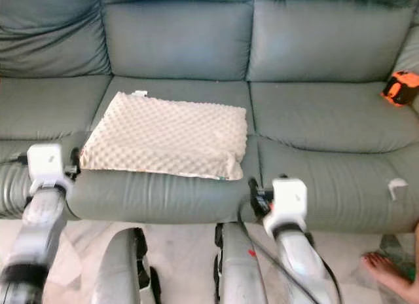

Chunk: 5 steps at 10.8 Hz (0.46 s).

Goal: Move the pillow to the sofa

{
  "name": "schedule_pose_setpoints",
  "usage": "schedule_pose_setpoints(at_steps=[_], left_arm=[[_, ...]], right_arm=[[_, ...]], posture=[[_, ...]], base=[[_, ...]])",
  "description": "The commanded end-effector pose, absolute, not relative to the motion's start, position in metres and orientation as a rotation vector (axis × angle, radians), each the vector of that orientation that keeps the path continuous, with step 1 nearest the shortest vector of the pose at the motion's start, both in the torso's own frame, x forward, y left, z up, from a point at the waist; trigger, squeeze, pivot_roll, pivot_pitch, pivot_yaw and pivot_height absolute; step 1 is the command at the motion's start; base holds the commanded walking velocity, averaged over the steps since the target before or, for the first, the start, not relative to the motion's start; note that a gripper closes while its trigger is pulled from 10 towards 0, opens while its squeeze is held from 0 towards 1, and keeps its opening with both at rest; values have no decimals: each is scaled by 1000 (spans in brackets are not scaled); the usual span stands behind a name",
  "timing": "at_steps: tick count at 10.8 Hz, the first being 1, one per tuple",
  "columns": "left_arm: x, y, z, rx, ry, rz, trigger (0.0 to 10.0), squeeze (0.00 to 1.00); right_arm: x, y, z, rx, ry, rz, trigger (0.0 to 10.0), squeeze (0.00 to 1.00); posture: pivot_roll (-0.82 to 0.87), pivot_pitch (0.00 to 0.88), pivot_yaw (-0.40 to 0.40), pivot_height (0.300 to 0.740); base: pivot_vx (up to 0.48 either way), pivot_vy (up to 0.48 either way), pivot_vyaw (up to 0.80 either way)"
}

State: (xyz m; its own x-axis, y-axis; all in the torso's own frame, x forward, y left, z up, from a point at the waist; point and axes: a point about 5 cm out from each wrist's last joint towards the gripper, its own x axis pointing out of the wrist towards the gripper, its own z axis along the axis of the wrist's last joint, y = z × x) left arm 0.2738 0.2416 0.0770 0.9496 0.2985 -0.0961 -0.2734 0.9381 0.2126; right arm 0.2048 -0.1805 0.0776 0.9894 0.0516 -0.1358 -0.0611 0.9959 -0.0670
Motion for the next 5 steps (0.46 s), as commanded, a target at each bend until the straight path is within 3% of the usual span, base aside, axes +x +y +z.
schedule_pose_setpoints(at_steps=[1, 3, 4, 5], left_arm=[[259, 228, 80, 182, 123, 229, 10000, 1000], [236, 206, 75, 184, 167, 143, 10000, 1000], [242, 197, 76, 167, 166, 118, 10000, 1000], [249, 192, 81, 150, 156, 104, 10000, 1000]], right_arm=[[198, -182, 80, -82, 128, 60, 10000, 1000], [206, -177, 87, -61, 107, 86, 10000, 1000], [216, -173, 92, -44, 77, 98, 10000, 1000], [223, -165, 98, -21, 54, 144, 10000, 0]], posture=[[-4, 61, 12, 595], [-5, 28, 17, 595], [-3, 8, 14, 595], [-4, 0, 11, 610]], base=[[0, 0, 0], [0, 0, 0], [0, 0, 0], [0, 0, 0]])
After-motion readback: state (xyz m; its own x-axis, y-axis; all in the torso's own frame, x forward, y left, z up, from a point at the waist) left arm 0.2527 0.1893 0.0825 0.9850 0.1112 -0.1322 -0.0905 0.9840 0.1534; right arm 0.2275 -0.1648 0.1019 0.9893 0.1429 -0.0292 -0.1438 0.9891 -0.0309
